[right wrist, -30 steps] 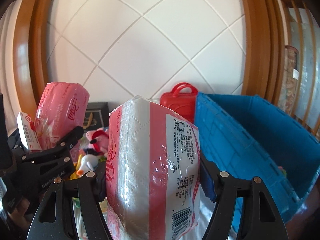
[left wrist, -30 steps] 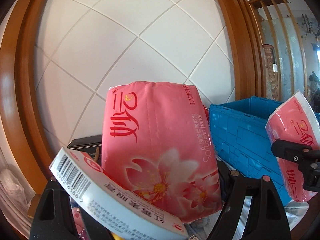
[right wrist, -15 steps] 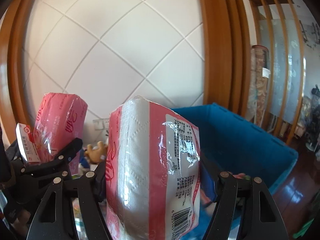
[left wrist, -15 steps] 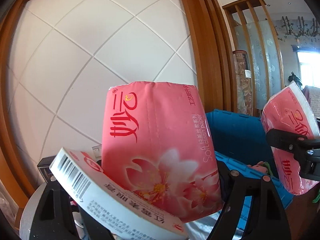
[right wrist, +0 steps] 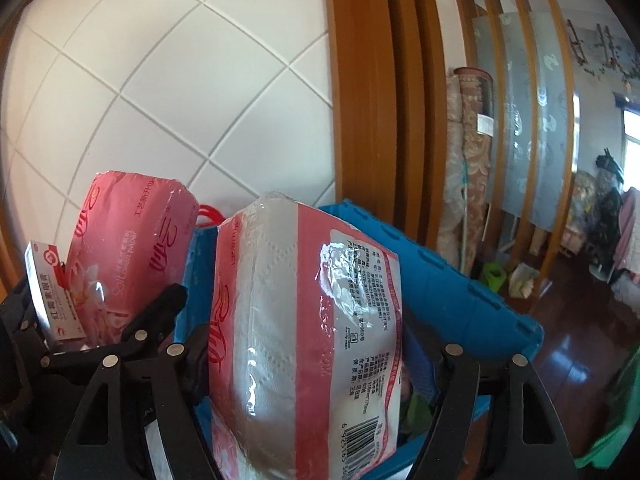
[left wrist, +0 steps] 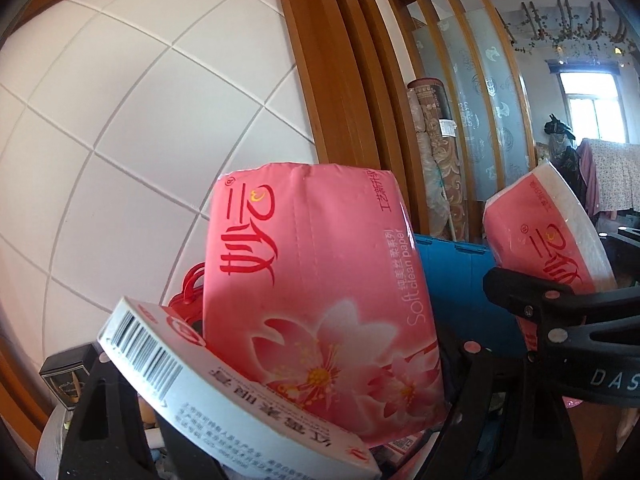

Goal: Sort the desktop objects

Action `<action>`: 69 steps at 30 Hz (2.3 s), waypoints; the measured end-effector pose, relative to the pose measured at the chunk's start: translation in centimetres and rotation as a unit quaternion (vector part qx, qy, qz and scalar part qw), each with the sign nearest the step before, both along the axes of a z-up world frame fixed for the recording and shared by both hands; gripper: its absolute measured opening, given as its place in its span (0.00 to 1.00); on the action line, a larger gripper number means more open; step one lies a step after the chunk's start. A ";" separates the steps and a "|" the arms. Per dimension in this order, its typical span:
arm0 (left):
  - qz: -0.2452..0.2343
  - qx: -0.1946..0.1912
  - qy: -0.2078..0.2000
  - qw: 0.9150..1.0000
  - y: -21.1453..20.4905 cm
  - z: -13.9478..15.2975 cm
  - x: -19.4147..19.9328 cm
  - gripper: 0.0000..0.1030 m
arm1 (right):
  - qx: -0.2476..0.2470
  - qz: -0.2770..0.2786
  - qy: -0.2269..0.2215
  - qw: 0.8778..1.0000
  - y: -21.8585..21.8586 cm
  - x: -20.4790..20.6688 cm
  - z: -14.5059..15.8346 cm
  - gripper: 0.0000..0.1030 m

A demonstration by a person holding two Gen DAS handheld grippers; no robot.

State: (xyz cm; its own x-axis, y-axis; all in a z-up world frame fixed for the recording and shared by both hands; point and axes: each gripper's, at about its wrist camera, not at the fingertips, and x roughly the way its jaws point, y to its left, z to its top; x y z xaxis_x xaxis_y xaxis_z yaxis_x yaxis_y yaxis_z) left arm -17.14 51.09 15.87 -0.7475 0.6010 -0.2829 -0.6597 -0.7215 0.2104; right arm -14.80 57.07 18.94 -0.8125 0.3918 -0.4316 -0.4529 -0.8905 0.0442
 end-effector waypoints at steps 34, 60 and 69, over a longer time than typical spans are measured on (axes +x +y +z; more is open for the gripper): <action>0.014 0.018 -0.030 0.999 1.3 -0.4 -3.6 0.93 | -0.025 -0.044 0.020 0.999 6.9 0.2 -0.1 0.90; 0.157 0.065 -0.042 0.985 -15.2 -2.5 -3.2 0.93 | -0.002 0.089 0.022 0.996 -6.4 -1.5 -1.0 0.95; 0.191 0.076 -0.025 0.978 -24.0 -1.8 -3.7 0.93 | -0.001 0.119 0.031 0.992 -14.2 -2.6 -0.9 0.98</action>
State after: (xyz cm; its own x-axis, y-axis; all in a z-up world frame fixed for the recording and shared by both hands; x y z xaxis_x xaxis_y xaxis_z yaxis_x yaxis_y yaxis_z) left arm -20.83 27.12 14.03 -0.9129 0.3193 -0.2543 -0.3435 -0.9375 0.0562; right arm -17.38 42.87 18.00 -0.9065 0.1860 -0.3790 -0.2270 -0.9717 0.0661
